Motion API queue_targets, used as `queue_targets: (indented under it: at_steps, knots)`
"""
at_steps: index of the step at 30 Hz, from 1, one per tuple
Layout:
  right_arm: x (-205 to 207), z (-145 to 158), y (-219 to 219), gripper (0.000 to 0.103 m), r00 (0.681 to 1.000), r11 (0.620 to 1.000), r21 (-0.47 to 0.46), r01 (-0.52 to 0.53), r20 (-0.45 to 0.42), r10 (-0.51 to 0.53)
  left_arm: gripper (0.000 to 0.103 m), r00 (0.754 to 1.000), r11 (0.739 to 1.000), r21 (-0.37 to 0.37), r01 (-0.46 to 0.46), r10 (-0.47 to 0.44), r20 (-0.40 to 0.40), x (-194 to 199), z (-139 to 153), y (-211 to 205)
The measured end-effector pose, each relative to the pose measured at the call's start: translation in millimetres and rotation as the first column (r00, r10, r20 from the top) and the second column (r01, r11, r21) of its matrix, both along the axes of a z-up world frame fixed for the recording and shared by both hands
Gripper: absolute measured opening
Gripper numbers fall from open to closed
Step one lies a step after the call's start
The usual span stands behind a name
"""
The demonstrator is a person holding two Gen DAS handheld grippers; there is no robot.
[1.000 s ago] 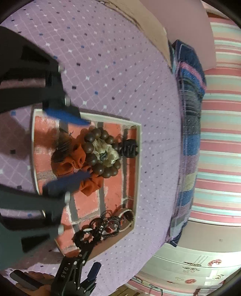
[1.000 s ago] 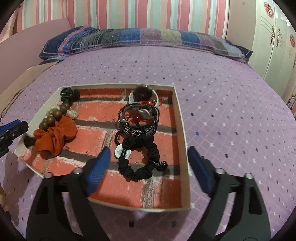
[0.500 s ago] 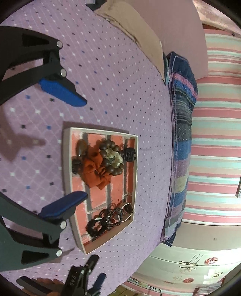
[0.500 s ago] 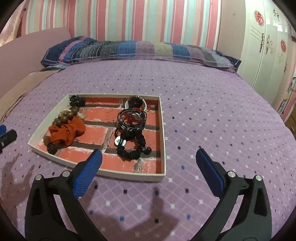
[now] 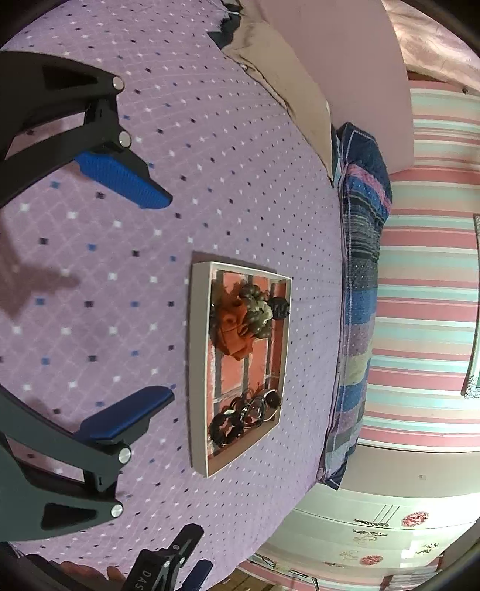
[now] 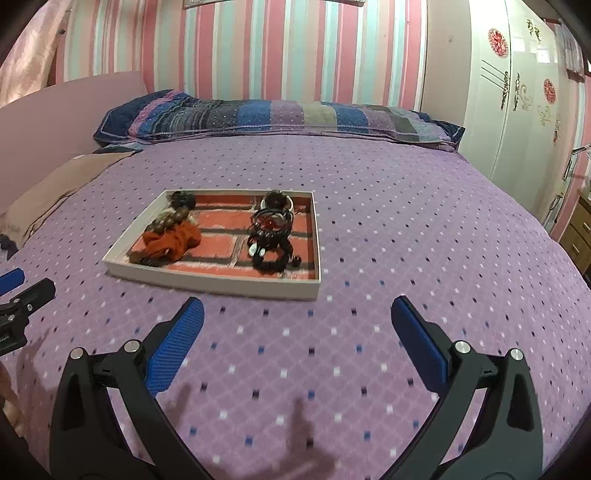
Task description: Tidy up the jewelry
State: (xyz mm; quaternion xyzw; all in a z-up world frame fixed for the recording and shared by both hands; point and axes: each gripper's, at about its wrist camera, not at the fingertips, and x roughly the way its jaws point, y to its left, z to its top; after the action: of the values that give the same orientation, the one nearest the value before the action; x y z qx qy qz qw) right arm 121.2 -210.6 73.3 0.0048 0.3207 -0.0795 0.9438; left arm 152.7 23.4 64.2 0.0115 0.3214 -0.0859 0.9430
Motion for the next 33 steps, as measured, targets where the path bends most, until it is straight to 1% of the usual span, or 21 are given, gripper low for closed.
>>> queue_targets:
  at_steps: [6,10,14,18,22,33]
  knots:
    - [-33,1,3,0.099,1.000,0.999,0.047,0.017,-0.009,-0.016,0.095,0.999,1.000,-0.012,-0.025,0.025,0.039,-30,11,5]
    - [-52,5,8,0.099,1.000,0.999,0.048,0.018,0.002,-0.018,0.095,0.999,1.000,0.003,-0.006,0.006,0.051,-44,15,3]
    - [-66,7,14,0.099,1.000,1.000,0.023,0.021,0.019,-0.021,0.095,0.998,1.000,0.017,-0.003,0.002,0.065,-53,17,-1]
    - [-71,9,16,0.099,1.000,1.000,0.020,0.017,0.025,-0.018,0.095,0.997,1.000,0.016,0.003,-0.004,0.072,-58,18,-3]
    - [-71,11,15,0.099,0.999,1.000,0.021,0.019,0.029,-0.020,0.095,0.996,0.999,0.037,0.003,-0.006,0.087,-62,17,-6]
    - [-73,13,16,0.099,0.999,1.000,0.011,0.022,0.036,-0.022,0.095,0.997,0.999,0.032,0.006,-0.008,0.076,-62,14,-7]
